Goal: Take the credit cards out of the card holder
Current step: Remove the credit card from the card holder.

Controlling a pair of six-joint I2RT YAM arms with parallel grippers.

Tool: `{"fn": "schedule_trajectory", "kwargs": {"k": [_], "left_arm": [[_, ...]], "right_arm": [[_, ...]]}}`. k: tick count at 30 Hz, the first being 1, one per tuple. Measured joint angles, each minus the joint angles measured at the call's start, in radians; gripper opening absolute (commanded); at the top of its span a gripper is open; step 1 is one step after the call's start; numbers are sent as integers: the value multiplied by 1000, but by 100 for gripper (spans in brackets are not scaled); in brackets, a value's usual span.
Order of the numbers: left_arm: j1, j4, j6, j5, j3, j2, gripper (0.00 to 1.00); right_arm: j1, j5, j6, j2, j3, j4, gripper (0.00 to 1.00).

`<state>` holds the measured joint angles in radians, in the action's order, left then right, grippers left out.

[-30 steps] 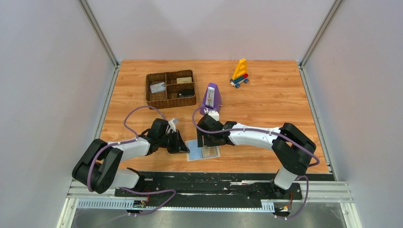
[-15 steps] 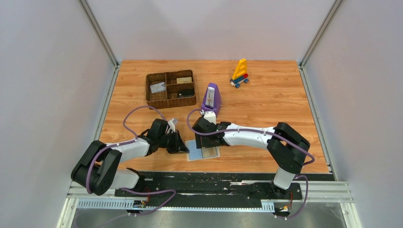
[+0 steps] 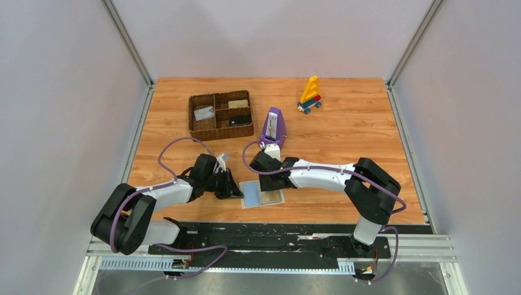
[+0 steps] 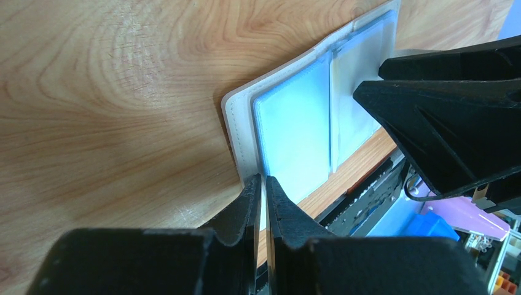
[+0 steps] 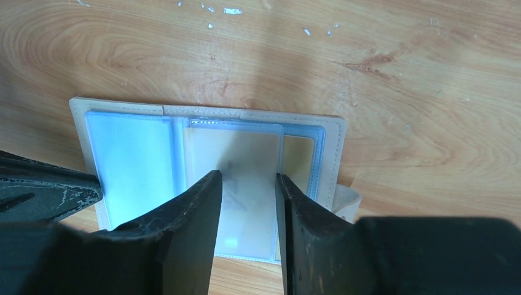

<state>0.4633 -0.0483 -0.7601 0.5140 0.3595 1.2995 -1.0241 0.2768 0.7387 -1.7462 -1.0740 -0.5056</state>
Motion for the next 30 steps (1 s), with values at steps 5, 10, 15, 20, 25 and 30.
{"fn": "schedule_trajectory", "kwargs": {"k": [5, 10, 15, 20, 25, 30], "left_arm": [[0, 0, 0, 0, 0, 0, 15], [0, 0, 0, 0, 0, 0, 15], [0, 2, 1, 0, 0, 0, 15], [0, 2, 2, 0, 0, 0, 15], [0, 2, 2, 0, 0, 0, 15], [0, 1, 2, 0, -1, 0, 15]], "right_arm": [[1, -1, -4, 2, 3, 2, 38], [6, -26, -9, 26, 31, 33, 38], [19, -105, -13, 80, 95, 97, 37], [38, -192, -11, 138, 164, 193, 37], [64, -254, -8, 169, 211, 258, 41], [90, -268, -16, 180, 224, 274, 47]]}}
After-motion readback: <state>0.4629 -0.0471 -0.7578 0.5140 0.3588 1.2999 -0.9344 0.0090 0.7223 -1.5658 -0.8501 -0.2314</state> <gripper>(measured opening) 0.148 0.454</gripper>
